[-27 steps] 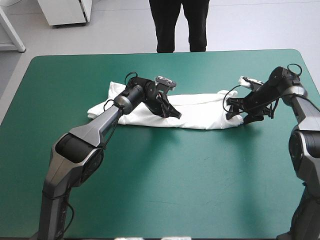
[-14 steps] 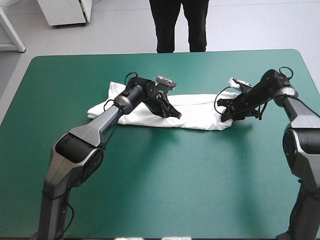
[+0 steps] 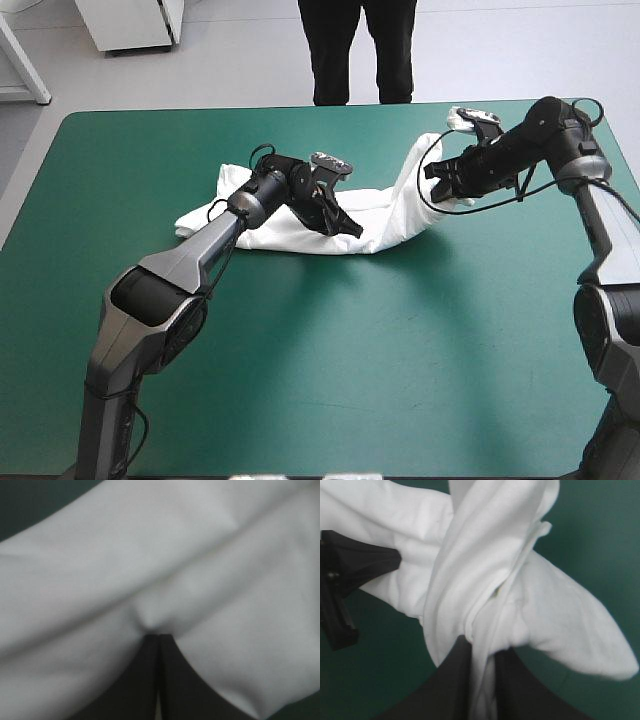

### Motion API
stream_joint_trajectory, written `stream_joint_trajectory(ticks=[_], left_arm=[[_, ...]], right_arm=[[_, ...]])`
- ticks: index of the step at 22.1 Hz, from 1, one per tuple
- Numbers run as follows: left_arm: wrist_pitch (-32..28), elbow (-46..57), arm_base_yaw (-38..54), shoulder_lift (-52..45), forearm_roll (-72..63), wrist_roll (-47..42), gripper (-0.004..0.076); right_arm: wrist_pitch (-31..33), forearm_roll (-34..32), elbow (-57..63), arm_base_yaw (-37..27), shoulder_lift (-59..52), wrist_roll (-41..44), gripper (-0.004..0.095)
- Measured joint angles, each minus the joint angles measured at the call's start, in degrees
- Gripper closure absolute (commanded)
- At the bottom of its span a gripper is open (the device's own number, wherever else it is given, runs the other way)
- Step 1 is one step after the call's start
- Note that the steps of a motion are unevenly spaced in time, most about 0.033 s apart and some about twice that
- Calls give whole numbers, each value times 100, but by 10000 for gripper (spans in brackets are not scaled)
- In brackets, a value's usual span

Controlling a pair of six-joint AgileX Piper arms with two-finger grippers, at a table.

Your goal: Fold the cloth

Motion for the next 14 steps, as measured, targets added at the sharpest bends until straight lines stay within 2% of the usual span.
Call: stream_joint_trajectory(ticks=[7,14], left_arm=[[-5,0,0,0,0,0,733],[-24,0,0,0,0,-27,733]], right_arm=[[78,93,-865,533,-120,160,916],[119,137,-1199,550,-125,324,915]])
